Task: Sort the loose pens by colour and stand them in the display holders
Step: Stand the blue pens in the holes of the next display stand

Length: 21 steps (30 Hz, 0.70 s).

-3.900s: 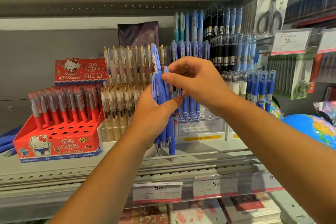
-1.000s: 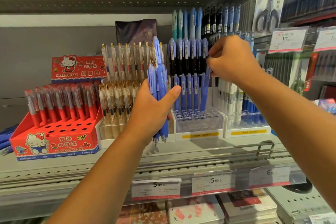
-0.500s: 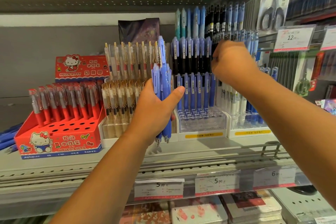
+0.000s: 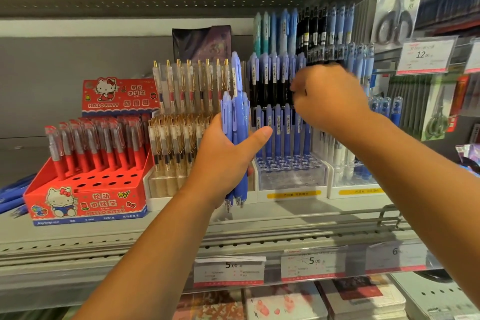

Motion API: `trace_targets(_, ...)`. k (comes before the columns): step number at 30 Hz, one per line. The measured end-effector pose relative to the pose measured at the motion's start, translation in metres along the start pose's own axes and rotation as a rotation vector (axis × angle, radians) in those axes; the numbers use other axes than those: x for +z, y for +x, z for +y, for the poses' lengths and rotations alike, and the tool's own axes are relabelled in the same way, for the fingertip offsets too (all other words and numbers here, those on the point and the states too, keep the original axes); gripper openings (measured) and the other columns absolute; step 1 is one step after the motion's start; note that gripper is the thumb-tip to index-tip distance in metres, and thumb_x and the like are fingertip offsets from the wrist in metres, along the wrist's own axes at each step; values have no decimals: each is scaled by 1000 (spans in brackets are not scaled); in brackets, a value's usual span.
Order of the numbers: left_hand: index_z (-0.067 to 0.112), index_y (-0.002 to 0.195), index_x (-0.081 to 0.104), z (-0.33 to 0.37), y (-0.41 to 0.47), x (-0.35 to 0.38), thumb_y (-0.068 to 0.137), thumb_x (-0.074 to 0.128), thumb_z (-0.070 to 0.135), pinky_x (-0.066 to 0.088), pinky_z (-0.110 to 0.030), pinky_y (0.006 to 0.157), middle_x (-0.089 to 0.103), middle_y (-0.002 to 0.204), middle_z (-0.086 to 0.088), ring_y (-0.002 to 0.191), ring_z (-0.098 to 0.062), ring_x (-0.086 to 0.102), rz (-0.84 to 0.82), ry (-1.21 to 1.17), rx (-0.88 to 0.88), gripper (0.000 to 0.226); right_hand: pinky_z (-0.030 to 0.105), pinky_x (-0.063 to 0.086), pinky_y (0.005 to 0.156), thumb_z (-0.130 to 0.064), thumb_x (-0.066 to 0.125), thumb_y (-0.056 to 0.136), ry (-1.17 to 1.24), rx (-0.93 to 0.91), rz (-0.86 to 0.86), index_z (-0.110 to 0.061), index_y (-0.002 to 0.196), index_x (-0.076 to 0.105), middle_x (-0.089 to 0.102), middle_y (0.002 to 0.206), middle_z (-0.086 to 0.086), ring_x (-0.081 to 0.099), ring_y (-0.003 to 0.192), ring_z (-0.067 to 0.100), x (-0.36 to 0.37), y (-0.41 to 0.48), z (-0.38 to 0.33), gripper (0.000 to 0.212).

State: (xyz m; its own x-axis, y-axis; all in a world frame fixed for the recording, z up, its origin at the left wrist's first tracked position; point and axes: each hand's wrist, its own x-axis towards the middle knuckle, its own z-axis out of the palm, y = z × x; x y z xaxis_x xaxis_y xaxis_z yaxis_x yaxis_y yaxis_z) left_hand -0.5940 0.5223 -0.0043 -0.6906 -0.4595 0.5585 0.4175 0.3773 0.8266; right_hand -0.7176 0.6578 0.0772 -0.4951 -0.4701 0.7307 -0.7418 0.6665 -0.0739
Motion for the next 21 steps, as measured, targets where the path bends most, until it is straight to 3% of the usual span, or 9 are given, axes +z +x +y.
trace_targets(3, 29, 108, 57, 1, 1, 1, 82, 78, 30, 51, -27, 50, 57, 57, 13, 46, -11, 52, -17, -13, 1, 34, 23, 57, 61, -27, 63, 92, 790, 25, -82, -18, 99, 69, 74, 90, 1, 69, 73, 13, -12, -9, -27, 13)
trace_targets(4, 32, 109, 56, 2, 0, 1, 82, 79, 28, 51, -27, 50, 58, 58, 13, 46, -10, 52, -26, -17, 0, 35, 22, 57, 58, -32, 67, 90, 923, 27, -120, -18, 99, 68, 74, 87, 2, 70, 70, 12, -14, -12, -34, 17)
trace_targets(6, 35, 109, 57, 4, 0, 2, 82, 80, 24, 51, -26, 49, 60, 62, 15, 46, -10, 52, -45, -12, 6, 37, 26, 59, 58, -38, 74, 85, 965, 4, -143, -16, 101, 65, 74, 86, 5, 71, 69, 14, -12, -16, -44, 29)
trace_targets(9, 39, 104, 56, 6, -2, 1, 80, 81, 24, 50, -23, 49, 64, 66, 20, 45, -9, 53, -66, 16, 29, 37, 28, 60, 60, -27, 76, 84, 978, 15, -107, -10, 106, 63, 72, 85, 12, 70, 66, 13, -3, -18, -50, 31)
trace_targets(13, 53, 98, 55, 9, -4, 2, 68, 75, 46, 52, -25, 47, 66, 69, 20, 48, -8, 55, -44, 2, 62, 37, 27, 57, 56, -16, 74, 87, 1154, 95, -105, -4, 119, 58, 71, 88, 16, 68, 62, 13, 0, -17, -47, 38)
trace_targets(16, 46, 99, 53, 9, -3, 3, 76, 62, 56, 52, -27, 46, 61, 58, 15, 43, -8, 51, 28, -6, 31, 26, 23, 56, 58, -11, 70, 89, 1221, 133, -58, -6, 135, 47, 71, 90, 14, 69, 63, 9, -1, -13, -40, 51)
trace_targets(18, 43, 104, 55, 7, 0, 3, 90, 58, 48, 52, -29, 46, 56, 56, 9, 45, -11, 49, 81, -24, 25, 15, 25, 58, 59, -9, 69, 90, 1234, 137, -29, -13, 132, 46, 69, 91, 20, 71, 67, 14, 0, -11, -35, 47)
trace_targets(21, 27, 121, 57, 4, 2, 3, 98, 56, 36, 50, -29, 47, 55, 62, 4, 50, -15, 49, 142, -36, 45, 24, 29, 59, 60, -6, 67, 91, 1182, 135, 28, -18, 125, 45, 65, 89, 27, 70, 71, 20, 8, -9, -27, 42)
